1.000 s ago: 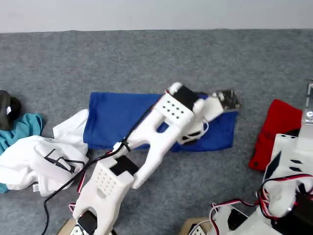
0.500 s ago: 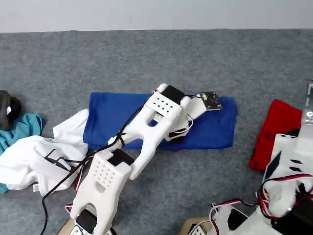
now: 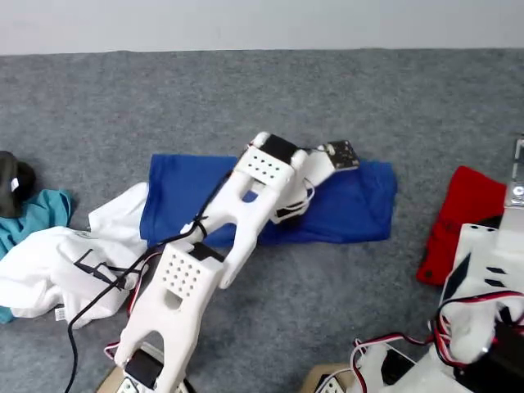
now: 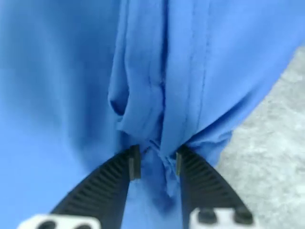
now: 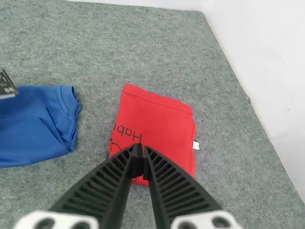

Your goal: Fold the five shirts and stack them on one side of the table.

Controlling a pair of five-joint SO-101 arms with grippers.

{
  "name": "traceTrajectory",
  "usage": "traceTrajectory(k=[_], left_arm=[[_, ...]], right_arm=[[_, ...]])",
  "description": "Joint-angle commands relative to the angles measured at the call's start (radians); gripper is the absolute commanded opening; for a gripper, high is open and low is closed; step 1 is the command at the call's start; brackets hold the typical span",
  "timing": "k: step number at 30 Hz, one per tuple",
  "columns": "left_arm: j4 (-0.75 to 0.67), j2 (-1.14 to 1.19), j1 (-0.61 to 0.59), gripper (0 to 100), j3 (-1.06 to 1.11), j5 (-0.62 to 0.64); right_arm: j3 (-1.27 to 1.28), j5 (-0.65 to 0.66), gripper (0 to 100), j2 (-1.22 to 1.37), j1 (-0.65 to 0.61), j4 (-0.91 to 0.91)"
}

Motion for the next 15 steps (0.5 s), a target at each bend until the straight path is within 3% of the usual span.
traceTrajectory(k=[1,3,15], left_arm=[[0.091,0.006,-0.025,12,-0.131,-0.009],[0.143,0.005,-0.005,12,-0.171,-0.003],[0.141,-0.227,0.080,12,-0.064,0.103]], right_arm=[[0.000,-0.011,0.9,0.004,0.010,0.041],[0.000,-0.011,0.9,0.004,0.010,0.041],[0.057,-0.005,0.9,0.005,0.010,0.039]])
